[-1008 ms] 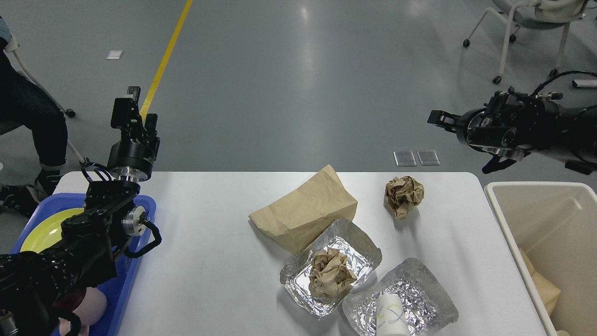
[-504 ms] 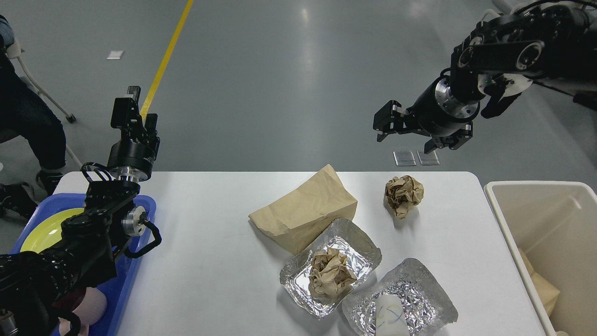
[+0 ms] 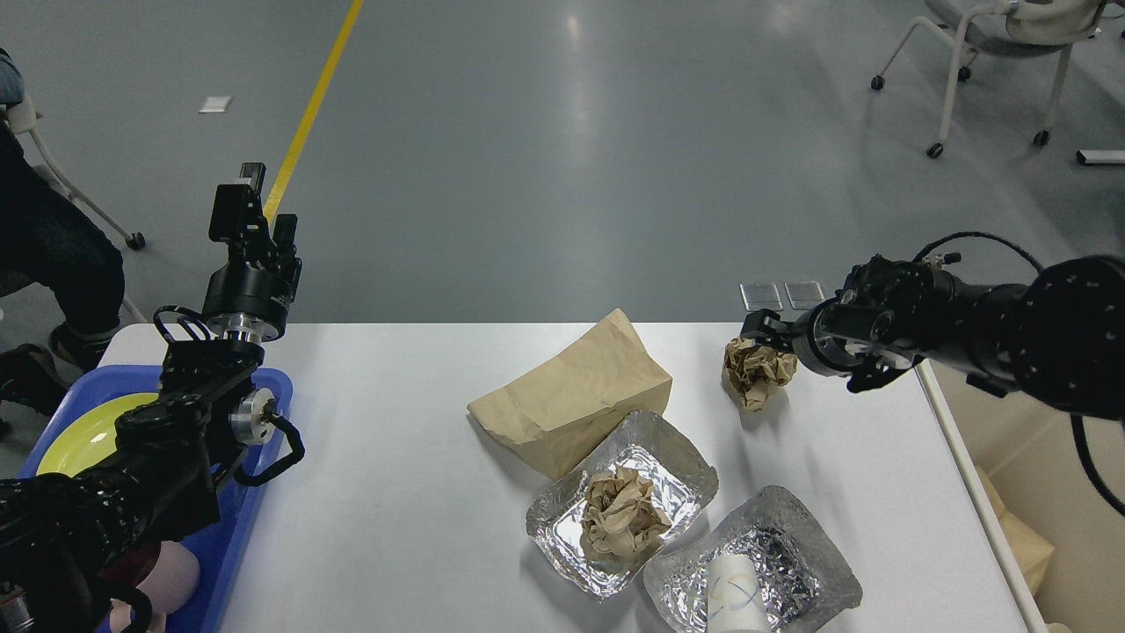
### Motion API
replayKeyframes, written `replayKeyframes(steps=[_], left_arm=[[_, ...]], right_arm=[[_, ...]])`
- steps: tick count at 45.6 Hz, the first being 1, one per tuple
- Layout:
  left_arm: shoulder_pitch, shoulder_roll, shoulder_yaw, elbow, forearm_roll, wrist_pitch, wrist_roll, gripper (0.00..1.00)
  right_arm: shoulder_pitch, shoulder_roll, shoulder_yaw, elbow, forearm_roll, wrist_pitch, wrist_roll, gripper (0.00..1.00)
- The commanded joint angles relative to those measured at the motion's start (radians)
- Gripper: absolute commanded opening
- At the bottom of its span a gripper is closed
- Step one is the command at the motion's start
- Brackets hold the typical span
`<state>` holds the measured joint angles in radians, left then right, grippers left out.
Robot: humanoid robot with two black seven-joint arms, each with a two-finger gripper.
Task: Tidy desktop
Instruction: 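Reach the right gripper to the crumpled brown paper and grasp it, then lift the crumpled paper and drop it into the white bin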
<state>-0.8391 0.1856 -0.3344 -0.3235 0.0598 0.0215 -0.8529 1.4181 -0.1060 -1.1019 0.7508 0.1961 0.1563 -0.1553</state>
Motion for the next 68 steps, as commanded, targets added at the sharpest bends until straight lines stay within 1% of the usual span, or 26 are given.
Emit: replayKeyframes(steps=[1,10,13,17,25,30,32,41,50,51,57,63,64,65,68], left_arm=[[0.000,0.000,0.000,0.001,0.000,0.000,0.000,0.97],[0.000,0.000,0.000,0.001,0.000,0.000,0.000,0.97],[0.000,0.000,0.000,0.001,0.000,0.000,0.000,0.97],[0.000,0.000,0.000,0.001,0.000,0.000,0.000,0.97],[0.000,0.000,0.000,0.000,0.000,0.000,0.000,0.97],[0.000,0.000,0.000,0.001,0.000,0.000,0.000,0.97],[0.000,0.000,0.000,0.000,0.000,0.000,0.000,0.97],[0.000,0.000,0.000,0.000,0.000,0.000,0.000,0.97],[0.000,0.000,0.000,0.001,0.000,0.000,0.000,0.97],[0.000,0.000,0.000,0.000,0.000,0.000,0.000,0.97],[0.000,0.000,0.000,0.000,0.000,0.000,0.000,0.97],[0.000,0.000,0.000,0.000,0.000,0.000,0.000,0.97],[0.000,0.000,0.000,0.001,0.000,0.000,0.000,0.97],[0.000,0.000,0.000,0.001,0.000,0.000,0.000,0.97],[0.000,0.000,0.000,0.001,0.000,0.000,0.000,0.97]], right_arm=[[-0.091,0.002,0.042,-0.045,0.000,-0.084,-0.001,1.00],[-0.197,0.005,0.145,-0.158,0.000,-0.101,-0.001,1.00],[-0.205,0.005,0.155,-0.165,-0.001,-0.116,-0.001,0.99],[-0.215,0.006,0.155,-0.166,-0.004,-0.158,0.000,0.98],[-0.235,0.022,0.155,-0.166,-0.004,-0.280,0.000,0.98],[-0.245,0.025,0.155,-0.166,-0.006,-0.307,0.002,0.97],[-0.245,0.025,0.158,-0.166,-0.006,-0.307,0.002,0.95],[-0.260,0.028,0.212,-0.166,-0.006,-0.311,0.002,0.77],[-0.274,0.028,0.237,-0.169,-0.006,-0.314,0.002,0.74],[-0.274,0.028,0.237,-0.171,-0.006,-0.314,0.002,0.70],[-0.274,0.028,0.238,-0.172,-0.004,-0.317,0.002,0.36],[-0.272,0.028,0.241,-0.165,-0.001,-0.319,0.002,0.05],[-0.272,0.026,0.243,-0.162,-0.001,-0.319,0.002,0.01],[-0.271,0.026,0.243,-0.160,-0.001,-0.319,0.002,0.00],[-0.262,0.028,0.254,-0.154,-0.001,-0.319,0.002,0.00]])
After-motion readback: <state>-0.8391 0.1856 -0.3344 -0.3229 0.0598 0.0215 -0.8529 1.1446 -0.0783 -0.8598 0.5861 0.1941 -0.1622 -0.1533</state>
